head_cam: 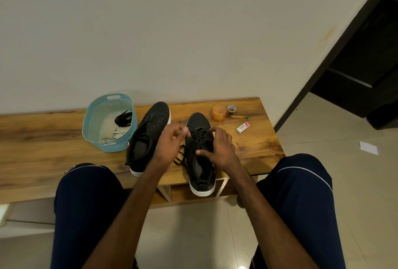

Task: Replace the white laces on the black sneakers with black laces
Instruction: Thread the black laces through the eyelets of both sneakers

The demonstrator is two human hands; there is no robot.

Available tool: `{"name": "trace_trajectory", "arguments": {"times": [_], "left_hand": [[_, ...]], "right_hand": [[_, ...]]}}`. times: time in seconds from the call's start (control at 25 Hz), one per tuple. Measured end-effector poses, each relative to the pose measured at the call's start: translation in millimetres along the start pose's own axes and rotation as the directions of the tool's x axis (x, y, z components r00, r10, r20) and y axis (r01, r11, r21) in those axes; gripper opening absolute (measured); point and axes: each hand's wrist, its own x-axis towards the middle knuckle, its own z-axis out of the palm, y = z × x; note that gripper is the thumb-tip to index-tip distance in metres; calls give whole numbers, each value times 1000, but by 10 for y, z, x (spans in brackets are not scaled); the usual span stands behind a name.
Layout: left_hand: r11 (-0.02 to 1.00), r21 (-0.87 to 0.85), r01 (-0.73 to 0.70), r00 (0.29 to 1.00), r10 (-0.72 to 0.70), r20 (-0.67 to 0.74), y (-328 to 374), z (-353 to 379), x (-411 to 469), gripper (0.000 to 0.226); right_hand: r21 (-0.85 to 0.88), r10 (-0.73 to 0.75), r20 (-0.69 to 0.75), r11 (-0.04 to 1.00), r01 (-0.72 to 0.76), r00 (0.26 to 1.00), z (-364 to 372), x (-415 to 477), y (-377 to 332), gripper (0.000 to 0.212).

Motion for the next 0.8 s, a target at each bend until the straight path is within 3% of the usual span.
{"name": "trace_trajectory", "arguments": {"times": [0.04,0.08,0.12,0.16,0.2,0.24,0.28,0.32,0.36,0.4,0.44,0.48,0.52,0.68,0.8], "left_hand": [[940,-341,-8,1000,10,4,89,-89,20,24],[748,-663,-29,998,55,19,176,-223,37,24],[494,-869,-41,993,119,21,247,-384,51,25],[298,-954,-34,987,162,15,300,-550,64,28],[199,-980,-15,983,181,22,316,-686,80,33],[219,-976,15,987,155,50,317,-786,91,38],[321,-945,57,992,88,90,280,-838,105,40],[521,-846,108,993,-16,117,233,-850,115,41],[791,-592,154,988,-116,102,172,-814,112,43],[971,-150,188,982,-184,39,92,-731,103,43],[947,278,163,986,-169,-4,-21,-605,98,41],[841,529,116,988,-151,25,-110,-449,72,39],[781,620,75,979,-175,101,-170,-307,39,36],[727,686,30,817,-413,402,-336,-151,67,32],[717,692,89,773,-487,406,-411,-245,80,38]], "right_hand": [[4,7,2,1000,-7,1000,2,0,6,87],[5,13,7,1000,-13,1000,1,-1,11,88],[1,18,11,1000,-18,1000,2,-1,14,88],[-4,19,14,1000,-19,1000,4,-3,15,88],[-10,18,15,1000,-18,1000,6,-7,17,88],[-15,14,16,1000,-14,1000,10,-12,15,87],[-19,9,16,1000,-9,1000,12,-16,12,86],[-17,9,18,1000,-9,1000,9,-15,11,86],[-11,12,20,1000,-12,1000,7,-14,9,85],[-4,16,20,1000,-15,1000,6,-9,0,85],[0,19,18,1000,-19,1000,4,-10,-4,86],[-1,22,16,1000,-22,1000,3,-17,-9,86],[-4,24,16,1000,-24,1000,0,-21,-12,86],[-25,23,12,999,-23,1000,-3,-38,-13,85],[-30,20,19,999,-20,1000,6,-44,-2,84]]}}
